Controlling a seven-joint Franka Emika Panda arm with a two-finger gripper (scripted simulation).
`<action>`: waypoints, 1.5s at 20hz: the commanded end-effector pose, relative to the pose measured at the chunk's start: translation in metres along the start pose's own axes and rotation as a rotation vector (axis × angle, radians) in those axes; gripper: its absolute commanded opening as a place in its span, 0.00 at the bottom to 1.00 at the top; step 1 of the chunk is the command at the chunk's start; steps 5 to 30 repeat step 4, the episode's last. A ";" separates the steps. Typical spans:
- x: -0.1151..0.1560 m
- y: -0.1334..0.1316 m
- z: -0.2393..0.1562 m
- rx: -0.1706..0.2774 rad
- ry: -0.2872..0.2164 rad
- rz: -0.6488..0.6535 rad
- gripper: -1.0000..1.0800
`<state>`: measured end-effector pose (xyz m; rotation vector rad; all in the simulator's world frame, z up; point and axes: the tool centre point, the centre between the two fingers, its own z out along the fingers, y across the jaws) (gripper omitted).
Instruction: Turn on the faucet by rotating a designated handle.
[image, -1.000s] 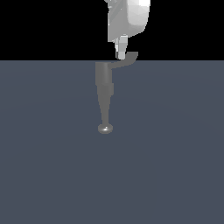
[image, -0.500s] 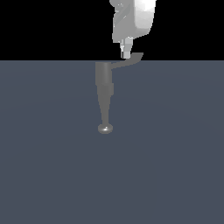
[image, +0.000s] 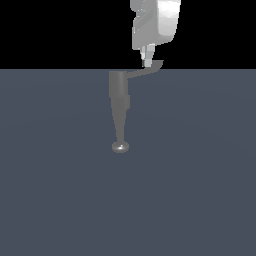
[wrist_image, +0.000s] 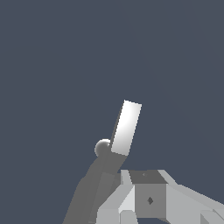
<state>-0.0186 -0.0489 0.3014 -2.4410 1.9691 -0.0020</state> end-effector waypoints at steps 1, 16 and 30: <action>0.025 0.001 0.003 -0.004 0.003 0.036 0.00; 0.030 -0.002 0.003 -0.005 0.003 0.038 0.00; 0.030 -0.002 0.003 -0.005 0.003 0.038 0.00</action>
